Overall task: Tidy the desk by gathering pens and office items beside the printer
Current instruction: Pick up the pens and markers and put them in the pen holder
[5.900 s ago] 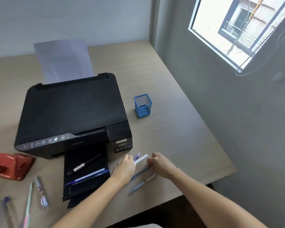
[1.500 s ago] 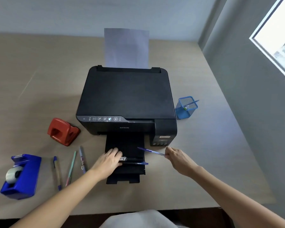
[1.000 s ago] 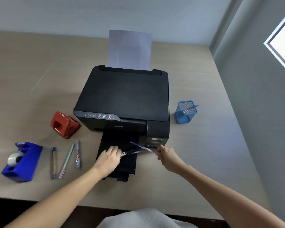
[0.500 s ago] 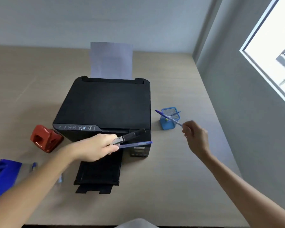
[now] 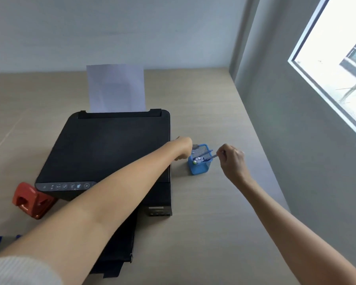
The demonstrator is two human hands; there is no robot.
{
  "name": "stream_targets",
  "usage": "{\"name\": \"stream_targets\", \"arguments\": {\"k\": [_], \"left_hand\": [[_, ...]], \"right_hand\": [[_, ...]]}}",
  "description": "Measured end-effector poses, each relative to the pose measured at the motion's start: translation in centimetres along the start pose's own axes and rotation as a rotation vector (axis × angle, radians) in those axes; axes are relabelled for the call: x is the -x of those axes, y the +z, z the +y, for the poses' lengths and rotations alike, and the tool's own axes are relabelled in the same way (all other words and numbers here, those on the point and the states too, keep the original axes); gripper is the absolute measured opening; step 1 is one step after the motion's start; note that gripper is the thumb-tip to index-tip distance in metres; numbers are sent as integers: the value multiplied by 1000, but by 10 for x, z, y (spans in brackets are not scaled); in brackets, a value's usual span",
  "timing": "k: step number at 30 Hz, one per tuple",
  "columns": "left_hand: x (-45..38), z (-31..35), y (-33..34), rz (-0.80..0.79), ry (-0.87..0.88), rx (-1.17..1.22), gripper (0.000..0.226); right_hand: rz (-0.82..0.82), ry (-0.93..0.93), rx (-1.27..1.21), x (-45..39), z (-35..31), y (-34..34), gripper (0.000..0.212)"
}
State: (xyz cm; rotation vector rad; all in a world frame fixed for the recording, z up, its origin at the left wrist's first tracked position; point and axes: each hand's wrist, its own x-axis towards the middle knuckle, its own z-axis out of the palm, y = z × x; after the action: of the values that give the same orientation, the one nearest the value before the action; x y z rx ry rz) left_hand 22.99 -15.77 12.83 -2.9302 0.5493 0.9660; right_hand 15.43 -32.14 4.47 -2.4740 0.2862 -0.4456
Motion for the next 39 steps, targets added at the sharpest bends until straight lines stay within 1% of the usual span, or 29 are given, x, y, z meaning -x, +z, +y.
{"name": "stream_targets", "arguments": {"k": [2,5,6,7,9,10,11,13,15,17,19,22,24,25,28,31,33,34,37,39], "left_hand": [[-11,9,-2,-42,-19,-37,31],[-19,16,-2,-34,-34,22,33],[-18,17,-1,-36,-22,8,34],[-19,18,2,-40,-24,8,33],[-20,16,3,-57,-37,115,30],[-15,13,0,-25,-10,128,29],[-12,6,-3,49,30,162,31],[-1,-12,-9,187,103,253,41],[23,-38,-14,282,197,388,47],[49,-72,-16,356,247,487,44],[79,-120,-8,422,248,566,39],[123,-201,16,437,156,641,26],[148,-259,42,419,49,674,11],[160,-289,58,409,-19,681,7],[188,-368,112,360,-258,682,17],[202,-416,174,228,-483,625,20],[205,-433,212,190,-598,586,27],[206,-438,229,195,-638,619,30],[203,-442,265,191,-686,671,43],[197,-446,278,180,-699,644,37]], "right_hand": [[-42,-14,14,-5,2,6,13],[-123,-31,32,-10,3,13,14],[-141,-33,35,-11,2,14,13],[-145,-33,37,-11,0,14,12],[-123,-32,46,-10,-7,13,16],[-101,-34,45,-11,-13,11,17],[-78,-44,39,-11,-21,9,17],[-46,-79,13,-14,-39,5,16],[-34,-134,-34,-16,-64,5,15],[-23,-192,-85,-16,-93,7,14],[-14,-282,-120,-9,-131,16,12],[-61,-430,-175,10,-185,37,9],[-121,-511,-209,29,-219,55,9],[-163,-545,-232,41,-236,67,9],[-323,-626,-282,79,-285,104,9],[-503,-681,-256,114,-320,147,10],[-637,-643,-185,135,-340,175,11],[-707,-588,-146,144,-348,188,11],[-846,-419,-34,169,-364,224,17],[-904,-317,70,182,-370,247,20]]}}
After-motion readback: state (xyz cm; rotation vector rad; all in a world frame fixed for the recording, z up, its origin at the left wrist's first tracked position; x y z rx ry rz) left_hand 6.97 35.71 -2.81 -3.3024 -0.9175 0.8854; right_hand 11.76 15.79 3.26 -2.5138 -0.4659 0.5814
